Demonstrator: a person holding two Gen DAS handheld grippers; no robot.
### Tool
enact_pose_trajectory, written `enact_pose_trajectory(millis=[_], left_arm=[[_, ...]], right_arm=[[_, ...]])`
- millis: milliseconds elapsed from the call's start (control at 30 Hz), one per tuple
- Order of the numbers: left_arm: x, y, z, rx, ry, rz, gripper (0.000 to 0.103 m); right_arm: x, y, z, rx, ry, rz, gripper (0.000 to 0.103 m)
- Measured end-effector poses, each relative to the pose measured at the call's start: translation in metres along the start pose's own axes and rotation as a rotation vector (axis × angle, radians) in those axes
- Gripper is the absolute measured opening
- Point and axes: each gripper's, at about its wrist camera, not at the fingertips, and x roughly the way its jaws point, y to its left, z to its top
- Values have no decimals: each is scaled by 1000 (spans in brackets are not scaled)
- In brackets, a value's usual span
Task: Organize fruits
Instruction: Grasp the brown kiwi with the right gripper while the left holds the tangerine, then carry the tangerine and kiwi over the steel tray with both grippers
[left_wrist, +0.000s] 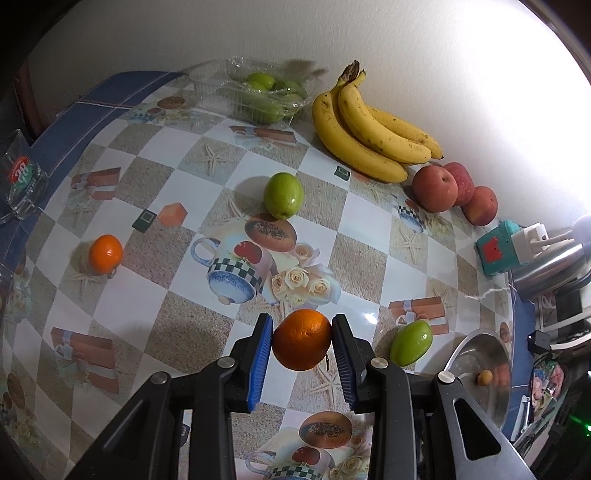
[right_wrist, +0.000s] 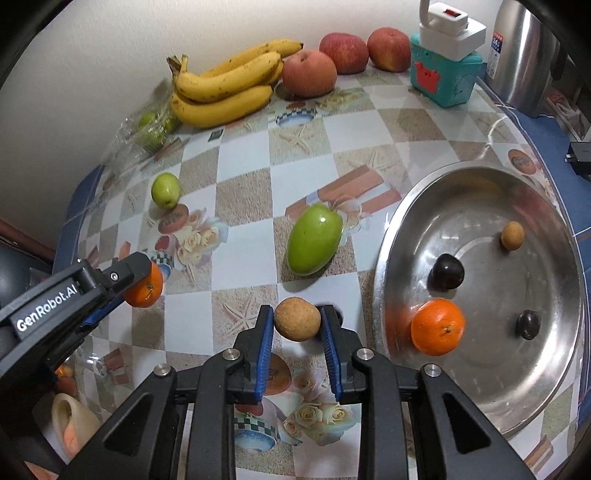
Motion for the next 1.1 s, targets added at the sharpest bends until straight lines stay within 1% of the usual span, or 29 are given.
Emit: enact_pose_trajectory(millis=[267,367,467,633,767,933,1100], left_arm=[[-5,-6,-2,20,-16,9,35],[-5,-11,-4,34,-11,0,35],[-6,-18,-6,55,-12,-1,35],[-7,-33,-11,90,-7,-26,35],[-7,-52,-19,144,-1,-39,35],[-1,-75,-33,206,39,-84,35],[0,-99,-46,279,45,-93,35]], right_arm=[[-10,-12,1,32,-26,-7,27],[-14,-21,2,57,-32,-10,27],[-17,-32,3,76,-45,-40,27],[-19,-53,5,130,-43,-47,27],[-25,-69,6,173,-57,-52,27],[-28,-88,7,223,-57,-52,27],[-31,-113,7,288,-59,-68,27]])
